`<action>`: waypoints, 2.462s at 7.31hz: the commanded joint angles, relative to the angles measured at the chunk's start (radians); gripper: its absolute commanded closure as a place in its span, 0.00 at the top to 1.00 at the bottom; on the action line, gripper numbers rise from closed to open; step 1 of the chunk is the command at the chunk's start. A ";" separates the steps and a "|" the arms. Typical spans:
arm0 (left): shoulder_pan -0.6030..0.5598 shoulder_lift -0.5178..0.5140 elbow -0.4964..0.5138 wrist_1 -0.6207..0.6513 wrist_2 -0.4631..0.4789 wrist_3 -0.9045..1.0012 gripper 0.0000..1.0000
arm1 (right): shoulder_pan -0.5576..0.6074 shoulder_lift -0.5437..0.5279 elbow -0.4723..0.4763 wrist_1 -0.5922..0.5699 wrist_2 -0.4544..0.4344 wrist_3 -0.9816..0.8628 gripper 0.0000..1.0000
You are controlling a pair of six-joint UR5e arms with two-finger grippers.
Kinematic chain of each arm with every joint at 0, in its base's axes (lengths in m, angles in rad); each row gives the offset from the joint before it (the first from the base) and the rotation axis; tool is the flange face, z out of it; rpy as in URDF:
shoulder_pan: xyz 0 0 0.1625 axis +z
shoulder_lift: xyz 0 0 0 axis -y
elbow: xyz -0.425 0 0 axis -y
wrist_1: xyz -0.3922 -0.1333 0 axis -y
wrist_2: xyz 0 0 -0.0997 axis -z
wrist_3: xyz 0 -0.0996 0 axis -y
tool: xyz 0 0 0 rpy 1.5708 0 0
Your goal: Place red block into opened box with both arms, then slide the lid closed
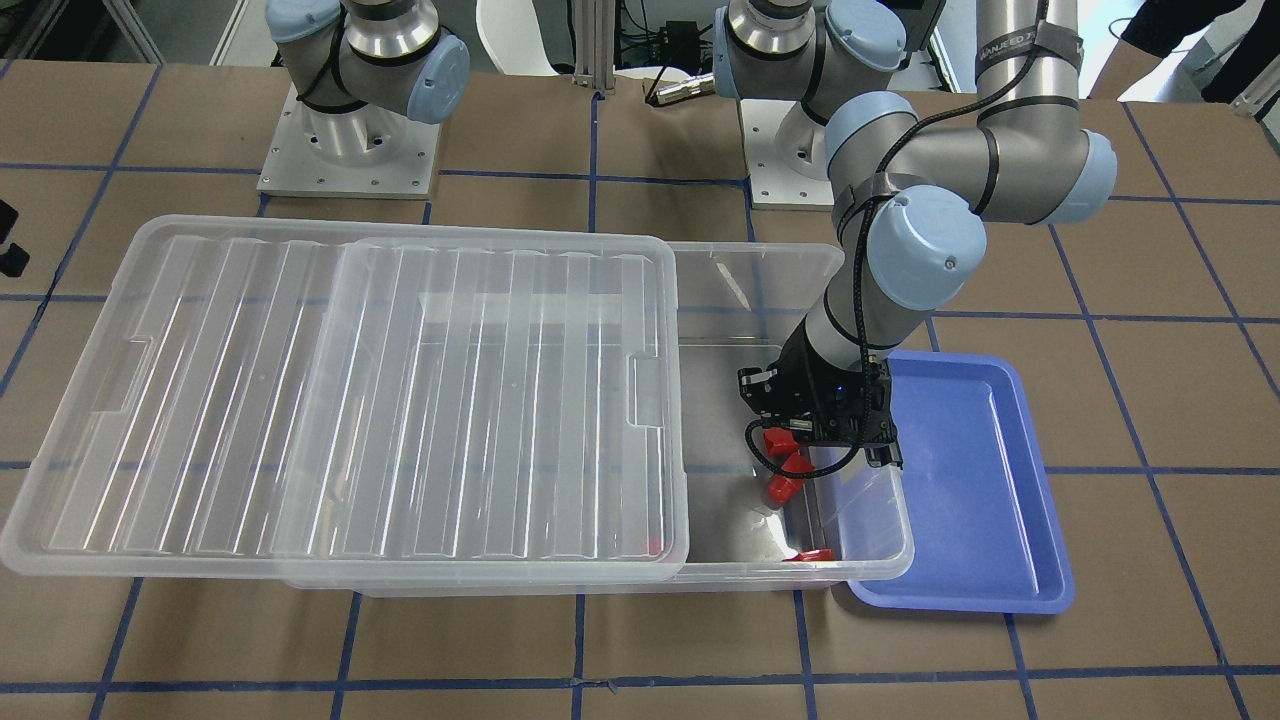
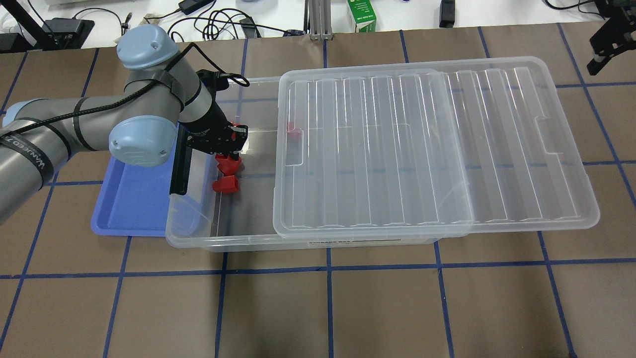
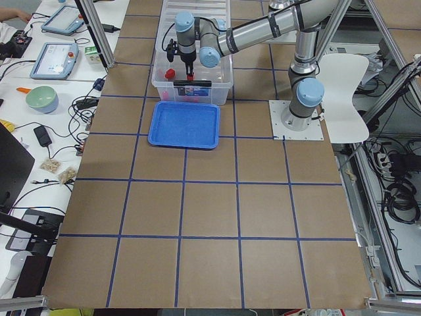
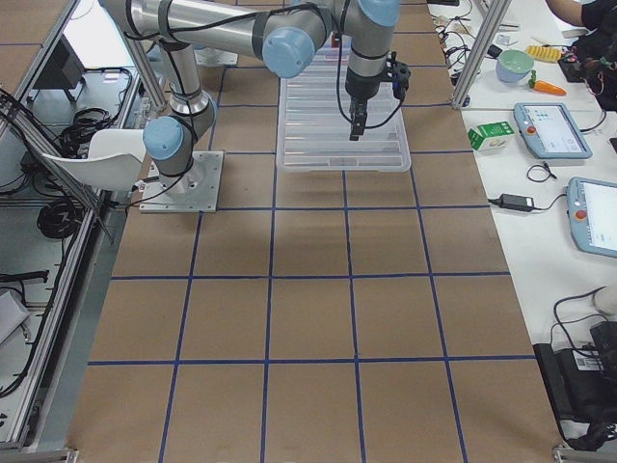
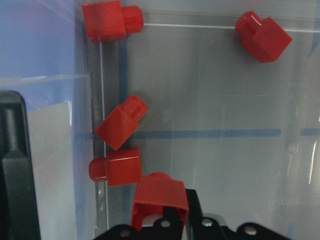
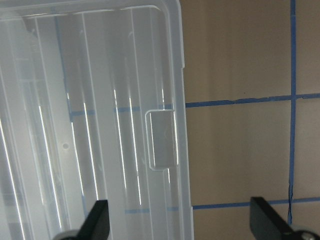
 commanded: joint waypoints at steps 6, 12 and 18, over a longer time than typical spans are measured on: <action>0.027 0.028 0.063 -0.006 0.049 0.060 1.00 | 0.411 0.029 -0.004 -0.072 -0.014 0.524 1.00; 0.037 0.185 0.350 -0.470 0.195 0.068 1.00 | 0.251 0.043 -0.024 -0.063 -0.089 0.342 1.00; 0.049 0.199 0.343 -0.467 0.121 0.068 1.00 | -0.100 0.084 0.010 -0.086 -0.077 -0.147 1.00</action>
